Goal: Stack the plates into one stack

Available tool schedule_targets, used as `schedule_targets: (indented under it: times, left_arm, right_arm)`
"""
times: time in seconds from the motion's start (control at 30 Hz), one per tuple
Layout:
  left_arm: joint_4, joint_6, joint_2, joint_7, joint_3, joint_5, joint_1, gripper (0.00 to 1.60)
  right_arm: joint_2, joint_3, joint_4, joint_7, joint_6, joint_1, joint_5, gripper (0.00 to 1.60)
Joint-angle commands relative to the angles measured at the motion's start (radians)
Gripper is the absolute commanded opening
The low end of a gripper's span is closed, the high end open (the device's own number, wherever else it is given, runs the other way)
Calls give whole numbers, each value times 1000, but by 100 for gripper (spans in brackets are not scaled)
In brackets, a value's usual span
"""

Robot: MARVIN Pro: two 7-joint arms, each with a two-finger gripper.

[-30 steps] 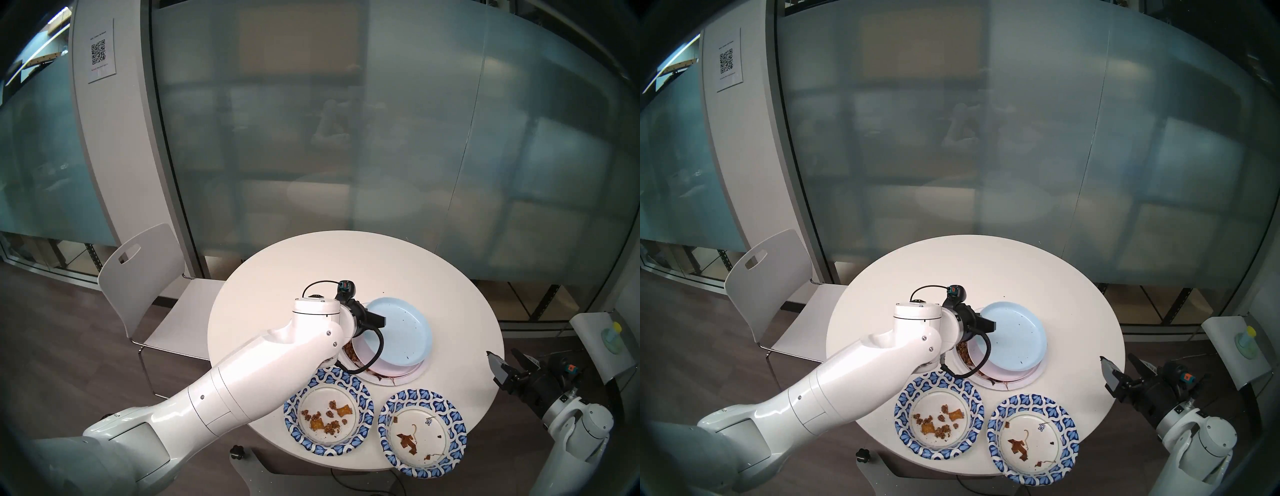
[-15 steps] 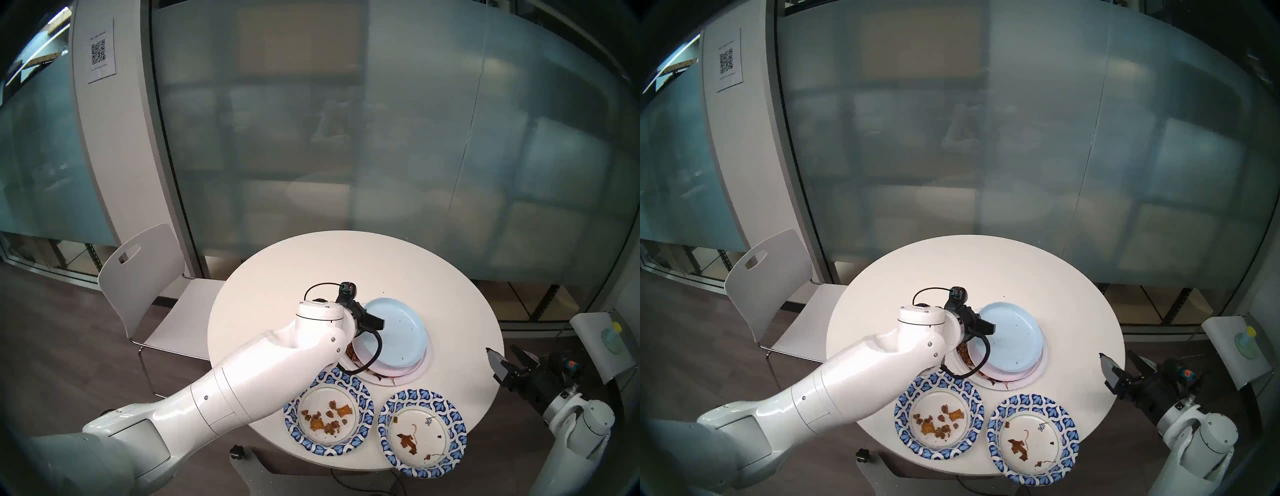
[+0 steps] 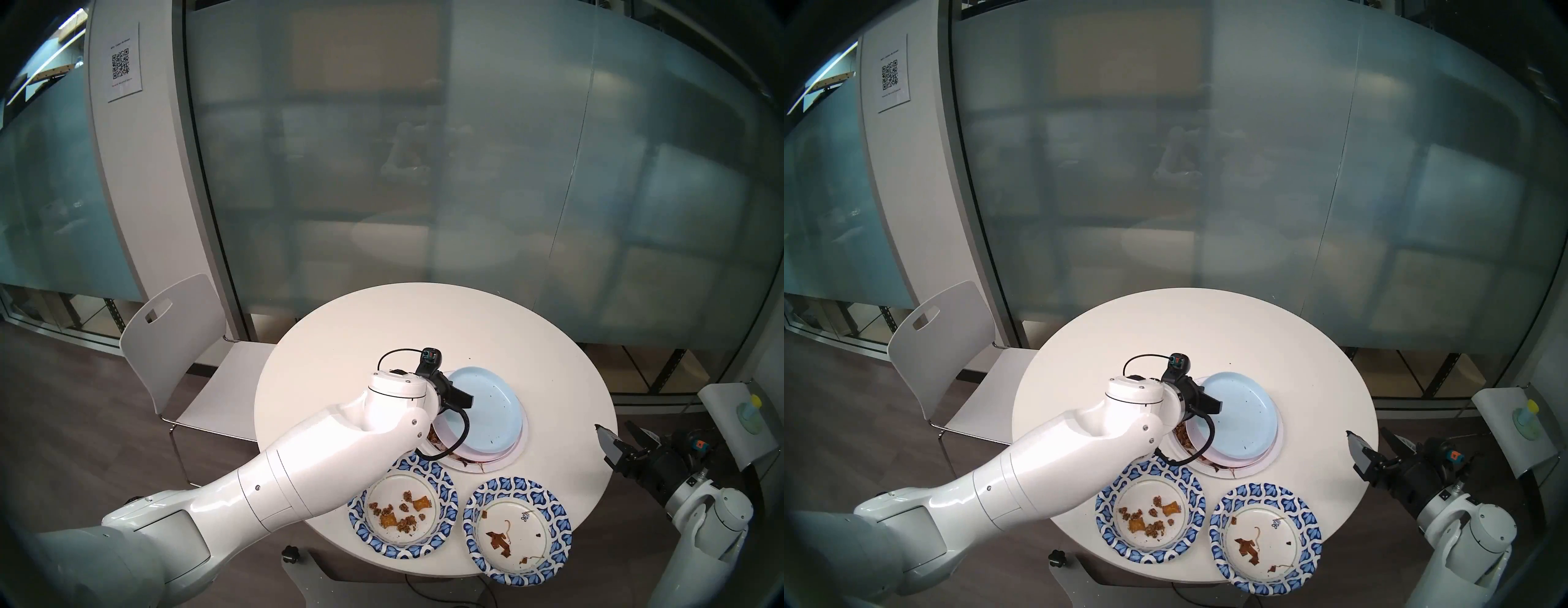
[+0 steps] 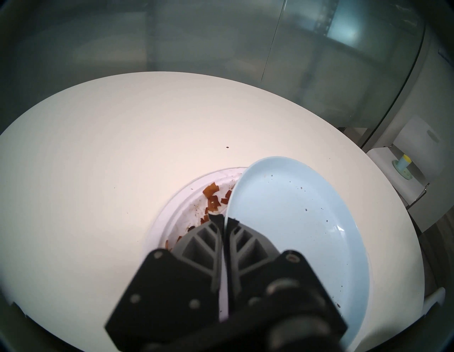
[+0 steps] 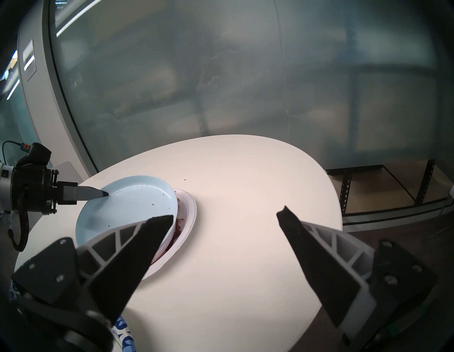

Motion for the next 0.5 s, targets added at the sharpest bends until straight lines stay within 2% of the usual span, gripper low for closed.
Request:
schedule_targets:
  times: [0.0,0.1,0.17,0.23,0.33,0.37,0.47]
  left_arm:
    - [-16,8,9,-12,20,41,-41,53]
    - [-16,9,16,-12,35,60,-49,56]
    - [-14,8,19,-11,40,68,-53,76]
    - [-13,10,20,-12,45,73,-57,76]
    - [-11,7,23,-12,53,87,-62,93]
    - [-13,-1,28,-15,65,107,-67,104]
    - [-30,-13,47,-27,80,133,-74,115]
  right_arm:
    - [6,-2,-6,-2,-4,21,8,160]
    - [6,-3,-4,-2,-4,24,7,160]
    - [7,-3,-2,-2,-4,25,6,160]
    - [7,-3,-1,-1,-4,26,6,160]
    - [6,-4,1,-1,-5,28,6,160]
    - [6,-4,1,-1,-6,29,6,160]
    - [5,-4,4,0,-5,31,5,160]
